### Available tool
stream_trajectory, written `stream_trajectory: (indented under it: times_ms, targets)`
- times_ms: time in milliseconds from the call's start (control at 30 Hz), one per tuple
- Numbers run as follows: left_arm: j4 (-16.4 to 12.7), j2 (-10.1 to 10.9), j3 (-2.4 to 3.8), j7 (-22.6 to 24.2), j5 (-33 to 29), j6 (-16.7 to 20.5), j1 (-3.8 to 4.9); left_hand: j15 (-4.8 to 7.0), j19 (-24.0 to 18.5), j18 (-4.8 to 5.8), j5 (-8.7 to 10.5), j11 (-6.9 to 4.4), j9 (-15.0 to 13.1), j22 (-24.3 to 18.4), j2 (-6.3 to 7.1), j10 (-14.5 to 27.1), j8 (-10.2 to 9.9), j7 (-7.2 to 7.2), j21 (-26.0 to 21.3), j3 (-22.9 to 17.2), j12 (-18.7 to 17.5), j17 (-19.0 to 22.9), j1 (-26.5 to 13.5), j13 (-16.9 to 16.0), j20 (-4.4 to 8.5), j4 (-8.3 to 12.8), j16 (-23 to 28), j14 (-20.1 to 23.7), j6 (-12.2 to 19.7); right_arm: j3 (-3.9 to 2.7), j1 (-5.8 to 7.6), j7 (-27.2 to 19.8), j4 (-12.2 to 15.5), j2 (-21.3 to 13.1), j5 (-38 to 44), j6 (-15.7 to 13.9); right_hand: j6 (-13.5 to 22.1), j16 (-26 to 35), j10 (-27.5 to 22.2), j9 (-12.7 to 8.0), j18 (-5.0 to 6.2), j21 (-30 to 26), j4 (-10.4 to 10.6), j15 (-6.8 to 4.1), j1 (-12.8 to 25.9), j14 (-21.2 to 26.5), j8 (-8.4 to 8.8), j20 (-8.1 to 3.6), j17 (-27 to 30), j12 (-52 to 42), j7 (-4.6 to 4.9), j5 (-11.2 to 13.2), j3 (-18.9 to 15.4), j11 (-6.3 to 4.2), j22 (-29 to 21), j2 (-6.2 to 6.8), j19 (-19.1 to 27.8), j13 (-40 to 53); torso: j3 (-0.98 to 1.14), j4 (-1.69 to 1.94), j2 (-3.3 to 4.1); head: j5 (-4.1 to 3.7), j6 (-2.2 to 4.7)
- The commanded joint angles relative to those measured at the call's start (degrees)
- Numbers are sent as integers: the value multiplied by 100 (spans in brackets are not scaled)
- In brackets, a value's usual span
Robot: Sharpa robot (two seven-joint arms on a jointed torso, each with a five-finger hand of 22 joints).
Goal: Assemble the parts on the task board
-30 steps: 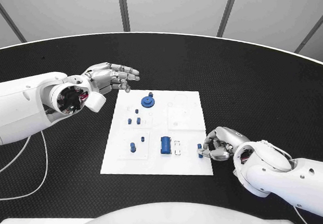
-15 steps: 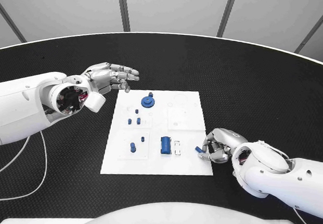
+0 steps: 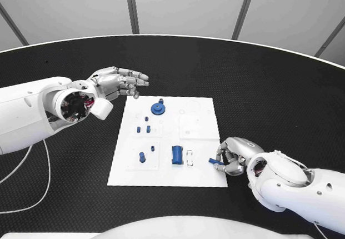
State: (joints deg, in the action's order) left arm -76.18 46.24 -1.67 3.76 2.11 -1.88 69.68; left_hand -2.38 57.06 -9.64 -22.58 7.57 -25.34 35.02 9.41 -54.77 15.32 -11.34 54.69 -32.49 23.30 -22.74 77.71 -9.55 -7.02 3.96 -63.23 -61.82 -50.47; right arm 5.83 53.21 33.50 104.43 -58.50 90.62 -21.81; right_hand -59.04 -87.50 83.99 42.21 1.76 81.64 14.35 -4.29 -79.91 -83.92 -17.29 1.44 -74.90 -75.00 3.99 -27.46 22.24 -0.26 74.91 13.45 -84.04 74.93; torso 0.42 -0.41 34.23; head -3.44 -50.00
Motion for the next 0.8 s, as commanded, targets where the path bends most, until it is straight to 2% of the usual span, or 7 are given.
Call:
stream_trajectory:
  times_ms: [33, 100, 267, 467, 533, 600, 800]
  targets:
    - [8, -7, 0, 0, 0, 2, 0, -10, -31, -104, -24, -3, 6, 1, -62, 43, -29, -28, 38, 36, 20, 9, -8, 8, -16, -12, -12, 21, 22, -1, 0, 7, 58, -15, 30, -34, -48, -17, -6, -136, -25, 36, -550, -14, 184, -524, -104, -3, -1119, -16, -4, -332, 618, -36, 1307, 12, -460, 763, 4, -4, -7, 3, 0]
    - [13, -14, 0, 0, 0, 1, 0, -10, -31, -104, -24, -3, 6, 1, -62, 43, -29, -28, 38, 36, 20, 9, -8, 8, -16, -12, -12, 21, 22, -2, 1, 11, 117, -33, 42, -62, -23, -24, 10, -42, -28, 52, -616, -23, 301, -527, -178, -9, -1132, -32, -16, -589, 707, -46, 1311, 2, -463, 768, 2, -6, -10, 0, 0]
    - [28, -33, 0, 2, 1, -9, 0, -10, -31, -104, -24, -3, 6, 1, -62, 43, -29, -28, 38, 36, 20, 9, -8, 8, -16, -12, -12, 21, 22, -8, 2, 22, 288, -88, 54, -157, 14, -35, 28, 57, -33, 79, -662, -35, 458, -531, -254, -19, -1151, -53, -31, -870, 787, -59, 1318, 2, -468, 776, 0, -8, -8, -3, 0]
    - [42, -50, 0, 4, 1, -15, 0, -10, -31, -104, -24, -3, 6, 1, -62, 43, -29, -28, 38, 36, 20, 9, -8, 8, -16, -12, -12, 21, 22, -30, 6, 27, 436, -104, 47, -229, 9, -42, 43, 104, -40, 120, -695, -43, 507, -534, -299, -25, -1164, -72, -42, -958, 821, -69, 1329, -5, -476, 785, -11, 11, 0, -17, 0]
    - [42, -51, 0, 5, 1, -16, -1, -10, -31, -104, -24, -3, 6, 1, -62, 43, -29, -28, 38, 36, 20, 9, -8, 8, -16, -12, -12, 21, 22, -62, 8, 21, 456, -90, 11, -265, 6, -49, 53, 130, -43, 132, -692, -48, 560, -537, -324, -29, -1175, -84, -51, -991, 831, -75, 1332, -11, -478, 790, -13, 14, 2, -6, 0]
    - [44, -51, 0, 6, 1, -16, -1, -10, -31, -104, -24, -3, 6, 1, -62, 43, -29, -28, 38, 36, 20, 9, -8, 8, -16, -12, -12, 21, 22, -102, 10, 9, 465, -69, -13, -302, 6, -56, 63, 153, -48, 163, -668, -54, 642, -539, -346, -33, -1186, -91, -67, -990, 827, -85, 1339, -10, -483, 791, -4, 4, 3, 10, 0]
    - [53, -75, 0, 5, 1, -23, -1, -10, -31, -104, -24, -3, 6, 1, -62, 43, -29, -28, 38, 36, 20, 9, -8, 8, -16, -12, -12, 21, 22, -188, 72, -27, 406, 105, -46, -375, -9, -68, 82, 185, -54, 196, -644, -70, 736, -544, -382, -44, -1207, -115, -93, -988, 829, -105, 1347, -10, -489, 802, -21, 15, -1, -1, 0]
